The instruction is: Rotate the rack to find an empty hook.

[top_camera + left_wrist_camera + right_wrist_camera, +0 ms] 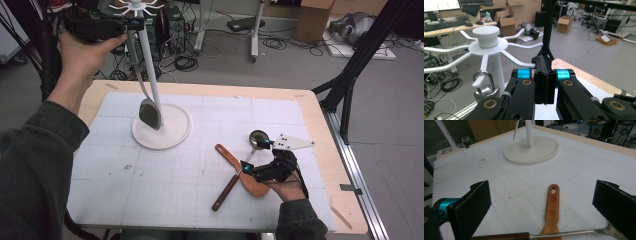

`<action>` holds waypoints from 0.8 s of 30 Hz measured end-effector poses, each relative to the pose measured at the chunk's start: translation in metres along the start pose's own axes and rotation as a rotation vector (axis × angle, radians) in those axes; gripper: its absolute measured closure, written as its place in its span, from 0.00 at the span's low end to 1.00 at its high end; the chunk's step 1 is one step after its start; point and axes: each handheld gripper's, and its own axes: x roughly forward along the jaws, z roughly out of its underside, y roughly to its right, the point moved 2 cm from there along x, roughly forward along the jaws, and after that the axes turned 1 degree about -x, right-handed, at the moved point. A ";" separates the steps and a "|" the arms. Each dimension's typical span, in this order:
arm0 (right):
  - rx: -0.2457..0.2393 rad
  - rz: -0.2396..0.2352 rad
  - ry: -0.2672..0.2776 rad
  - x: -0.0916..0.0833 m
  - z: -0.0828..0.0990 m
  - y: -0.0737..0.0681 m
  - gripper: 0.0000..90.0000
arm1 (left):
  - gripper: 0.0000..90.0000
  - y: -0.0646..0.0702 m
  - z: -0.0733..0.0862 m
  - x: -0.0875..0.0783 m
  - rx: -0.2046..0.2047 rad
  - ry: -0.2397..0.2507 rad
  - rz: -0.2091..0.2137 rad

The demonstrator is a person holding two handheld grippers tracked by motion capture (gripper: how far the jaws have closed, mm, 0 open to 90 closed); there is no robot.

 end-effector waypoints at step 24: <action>-0.004 -0.001 0.004 0.000 -0.001 0.000 0.01 | 0.99 -0.019 0.004 -0.015 0.001 -0.006 -0.008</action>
